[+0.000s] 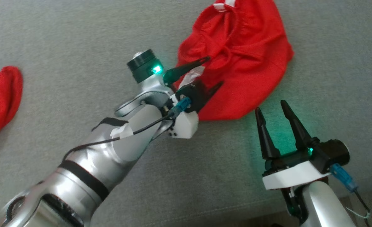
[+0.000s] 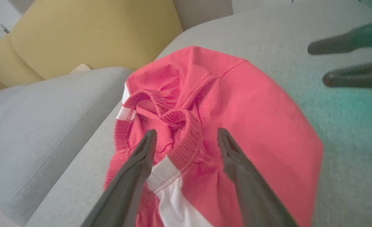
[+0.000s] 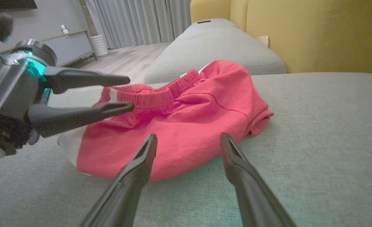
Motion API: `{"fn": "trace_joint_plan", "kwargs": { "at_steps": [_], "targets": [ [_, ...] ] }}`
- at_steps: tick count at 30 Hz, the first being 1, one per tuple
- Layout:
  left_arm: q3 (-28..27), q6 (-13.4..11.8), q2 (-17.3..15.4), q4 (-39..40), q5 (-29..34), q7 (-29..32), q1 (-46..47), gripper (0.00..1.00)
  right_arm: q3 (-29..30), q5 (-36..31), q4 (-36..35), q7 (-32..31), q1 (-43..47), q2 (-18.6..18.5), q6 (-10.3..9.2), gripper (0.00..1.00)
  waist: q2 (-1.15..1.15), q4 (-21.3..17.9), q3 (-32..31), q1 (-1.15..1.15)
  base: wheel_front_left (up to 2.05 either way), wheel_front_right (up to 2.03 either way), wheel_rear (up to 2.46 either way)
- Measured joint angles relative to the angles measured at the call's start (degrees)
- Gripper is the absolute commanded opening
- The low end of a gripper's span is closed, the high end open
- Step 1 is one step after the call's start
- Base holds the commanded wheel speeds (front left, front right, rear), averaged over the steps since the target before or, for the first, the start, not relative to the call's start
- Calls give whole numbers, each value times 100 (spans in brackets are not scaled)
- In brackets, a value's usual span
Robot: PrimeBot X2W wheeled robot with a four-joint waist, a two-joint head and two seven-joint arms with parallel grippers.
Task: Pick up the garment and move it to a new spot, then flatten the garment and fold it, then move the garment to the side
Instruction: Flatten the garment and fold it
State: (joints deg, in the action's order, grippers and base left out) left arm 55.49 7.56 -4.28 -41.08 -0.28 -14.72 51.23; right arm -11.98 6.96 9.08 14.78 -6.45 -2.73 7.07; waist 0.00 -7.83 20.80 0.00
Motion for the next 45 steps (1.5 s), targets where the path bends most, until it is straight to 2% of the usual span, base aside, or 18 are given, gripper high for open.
{"fn": "trace_joint_plan", "kwargs": {
  "at_steps": [1, 2, 3, 4, 5, 9, 14, 18, 21, 24, 26, 30, 31, 36, 39, 45],
  "targets": [
    [93, 0, -3, -187, 32, 0, 37, 100, -24, 20, 1, -1, 1, 0, 0, 100, 0, -43, 0, 0, 0, 0, 0],
    [218, 0, -18, -435, 30, 0, 82, 84, -57, 30, 8, -1, 1, 0, 0, 100, 0, -89, -5, 0, 0, 0, 0],
    [375, 1, -24, -704, 27, 0, 119, 44, -77, 53, 12, -1, 1, 0, 0, 100, 0, -134, -14, 0, 0, 0, 0],
    [541, 1, -32, -980, 9, 0, 150, 10, -100, 83, 18, -1, 1, 0, 0, 100, 0, -182, -25, 0, 0, 0, 0],
    [657, 1, -37, -1167, -58, -2, 180, 0, -112, 110, 23, -1, 1, -1, 0, 100, 0, -227, -39, 0, 0, 0, 0],
    [1126, 1, -23, -1484, -625, -16, 402, 0, -172, 214, 35, -1, 3, -1, 0, 100, 0, -361, -164, 0, 0, 0, 0],
    [1488, 0, -43, -1124, -2313, 4, 438, 0, -247, 325, 81, -1, 31, 0, 0, 100, 0, -457, -448, 0, 0, 0, 0],
    [1762, 1, -243, -452, -3472, 231, 769, 0, -274, 428, 87, -1, 115, 0, 0, 100, 0, -532, -714, 0, 0, 0, 0],
    [1756, 0, -450, 33, -4254, 361, 1289, 0, -349, 499, 97, -1, 208, -1, 0, 100, 0, -597, -906, 0, 0, 0, 0],
    [1471, 0, -508, 253, -4852, 402, 1676, 0, -414, 517, 115, -1, 264, 0, 0, 100, 0, -659, -1102, -1, 0, 0, 0],
    [1148, -12, -477, 237, -5136, 394, 1801, 0, -417, 556, 127, -1, 271, -1, 0, 100, 0, -689, -1241, 0, 0, 0, 0],
    [678, -322, -392, 91, -5504, 352, 1883, 0, -417, 558, 143, -1, 421, -1, 0, 100, 0, -710, -1510, -1, 0, 0, 0],
    [678, -322, -392, 91, -5504, 352, 1883, 0, -417, 558, 143, -1, 421, -1, 0, 100, 0, -710, -1510, -1, 0, 0, 0],
    [466, -827, -290, -250, -5831, 565, 1803, 0, -413, 558, 160, -1, 587, -1, 0, 100, 0, -604, -1718, -1, 0, 0, 0],
    [453, -1007, -342, -453, -6018, 614, 1293, 0, -419, 559, 155, -1, 584, -1, 0, 100, 0, -528, -1751, -1, 0, 0, 0],
    [366, -1090, -526, -681, -6373, 325, -495, 0, -413, 565, 123, -1, 580, -1, 0, 100, 0, -426, -1610, -1, 0, 0, 0]
  ]
}}
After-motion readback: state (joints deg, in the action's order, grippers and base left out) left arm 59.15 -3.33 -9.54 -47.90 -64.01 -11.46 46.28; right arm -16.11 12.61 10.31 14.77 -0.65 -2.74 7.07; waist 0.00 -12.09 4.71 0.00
